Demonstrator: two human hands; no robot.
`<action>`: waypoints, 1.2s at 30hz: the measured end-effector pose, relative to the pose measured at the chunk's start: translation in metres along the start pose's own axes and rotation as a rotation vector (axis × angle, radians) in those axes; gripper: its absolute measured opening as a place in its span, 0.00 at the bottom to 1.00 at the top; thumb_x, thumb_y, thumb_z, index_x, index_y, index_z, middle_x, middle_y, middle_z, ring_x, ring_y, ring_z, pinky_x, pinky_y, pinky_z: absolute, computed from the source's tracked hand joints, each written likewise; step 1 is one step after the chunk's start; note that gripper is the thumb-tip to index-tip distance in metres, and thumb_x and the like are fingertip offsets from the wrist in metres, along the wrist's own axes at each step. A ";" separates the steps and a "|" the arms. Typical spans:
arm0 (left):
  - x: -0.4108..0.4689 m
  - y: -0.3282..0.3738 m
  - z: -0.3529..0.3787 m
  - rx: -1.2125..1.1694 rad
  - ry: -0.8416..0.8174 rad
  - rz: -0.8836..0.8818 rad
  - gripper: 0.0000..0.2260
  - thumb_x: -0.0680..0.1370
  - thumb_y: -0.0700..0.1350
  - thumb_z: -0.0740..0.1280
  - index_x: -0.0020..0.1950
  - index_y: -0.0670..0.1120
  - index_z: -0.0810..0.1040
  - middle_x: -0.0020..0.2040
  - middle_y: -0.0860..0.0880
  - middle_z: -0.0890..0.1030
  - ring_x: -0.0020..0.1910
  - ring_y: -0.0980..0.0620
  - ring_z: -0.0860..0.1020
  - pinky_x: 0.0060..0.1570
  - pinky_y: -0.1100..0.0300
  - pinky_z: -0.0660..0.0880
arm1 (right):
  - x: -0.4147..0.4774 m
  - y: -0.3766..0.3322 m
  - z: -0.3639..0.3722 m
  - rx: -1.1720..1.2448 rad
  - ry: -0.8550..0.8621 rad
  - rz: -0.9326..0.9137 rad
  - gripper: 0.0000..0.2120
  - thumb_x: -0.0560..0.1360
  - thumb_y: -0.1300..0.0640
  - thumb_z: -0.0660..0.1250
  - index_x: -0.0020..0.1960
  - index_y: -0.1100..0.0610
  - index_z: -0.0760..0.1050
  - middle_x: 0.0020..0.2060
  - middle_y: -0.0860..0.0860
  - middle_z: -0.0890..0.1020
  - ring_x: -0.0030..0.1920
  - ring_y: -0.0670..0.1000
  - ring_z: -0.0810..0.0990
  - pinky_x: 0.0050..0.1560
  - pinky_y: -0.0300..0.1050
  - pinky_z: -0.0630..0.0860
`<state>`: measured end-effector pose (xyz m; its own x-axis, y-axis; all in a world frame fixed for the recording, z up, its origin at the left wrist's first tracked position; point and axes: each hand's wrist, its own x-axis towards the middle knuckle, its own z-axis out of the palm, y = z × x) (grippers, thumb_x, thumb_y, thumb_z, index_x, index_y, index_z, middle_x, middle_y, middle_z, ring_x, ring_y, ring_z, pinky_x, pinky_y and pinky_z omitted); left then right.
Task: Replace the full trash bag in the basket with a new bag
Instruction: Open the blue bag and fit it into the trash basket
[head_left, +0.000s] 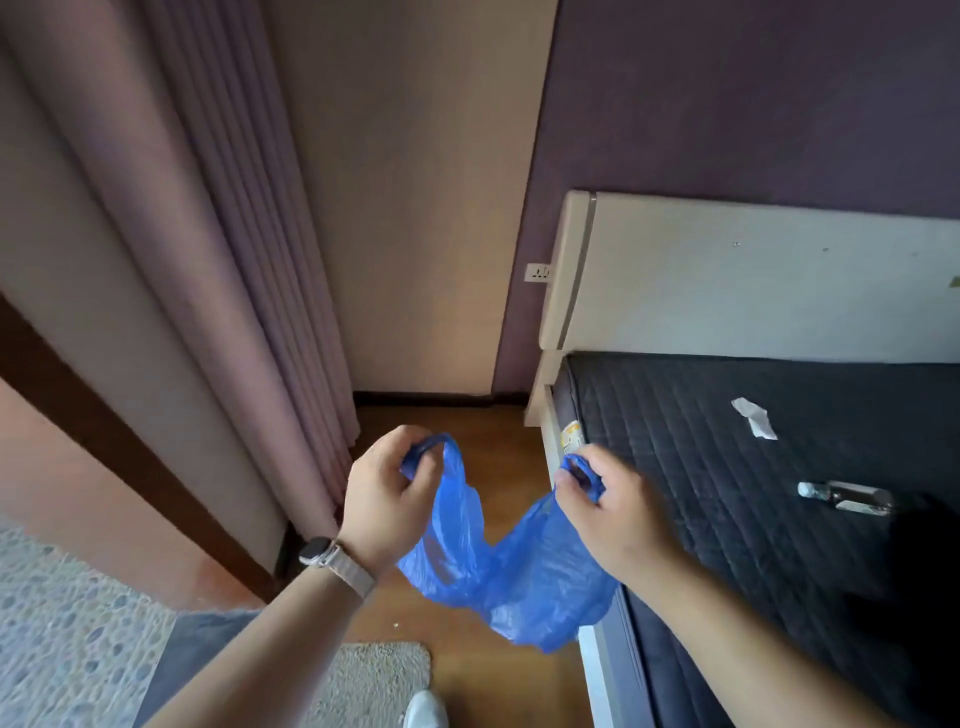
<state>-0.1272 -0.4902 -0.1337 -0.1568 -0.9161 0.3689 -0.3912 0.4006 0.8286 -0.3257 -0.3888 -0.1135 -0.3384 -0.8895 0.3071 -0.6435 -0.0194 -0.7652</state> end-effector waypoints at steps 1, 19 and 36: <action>0.011 -0.008 -0.002 0.003 -0.003 -0.006 0.04 0.72 0.46 0.63 0.39 0.51 0.76 0.31 0.52 0.77 0.36 0.56 0.75 0.35 0.68 0.69 | 0.012 -0.001 0.010 0.007 0.003 -0.004 0.08 0.71 0.46 0.59 0.34 0.47 0.68 0.30 0.48 0.72 0.32 0.48 0.70 0.34 0.39 0.67; 0.139 -0.066 0.024 0.036 0.067 -0.124 0.08 0.73 0.45 0.64 0.38 0.58 0.73 0.33 0.64 0.77 0.32 0.63 0.73 0.34 0.72 0.66 | 0.171 0.028 0.075 0.022 -0.122 -0.086 0.05 0.73 0.58 0.64 0.38 0.55 0.74 0.30 0.47 0.75 0.34 0.46 0.73 0.35 0.31 0.66; 0.258 -0.027 0.193 0.218 0.167 -0.255 0.06 0.72 0.48 0.64 0.43 0.50 0.80 0.35 0.56 0.80 0.38 0.63 0.76 0.37 0.70 0.70 | 0.351 0.170 0.042 0.253 -0.335 -0.096 0.08 0.74 0.54 0.64 0.37 0.52 0.71 0.30 0.47 0.73 0.32 0.49 0.73 0.35 0.45 0.72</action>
<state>-0.3322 -0.7401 -0.1420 0.1141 -0.9639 0.2408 -0.5852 0.1306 0.8003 -0.5253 -0.7238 -0.1598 -0.0162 -0.9765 0.2150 -0.4588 -0.1838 -0.8693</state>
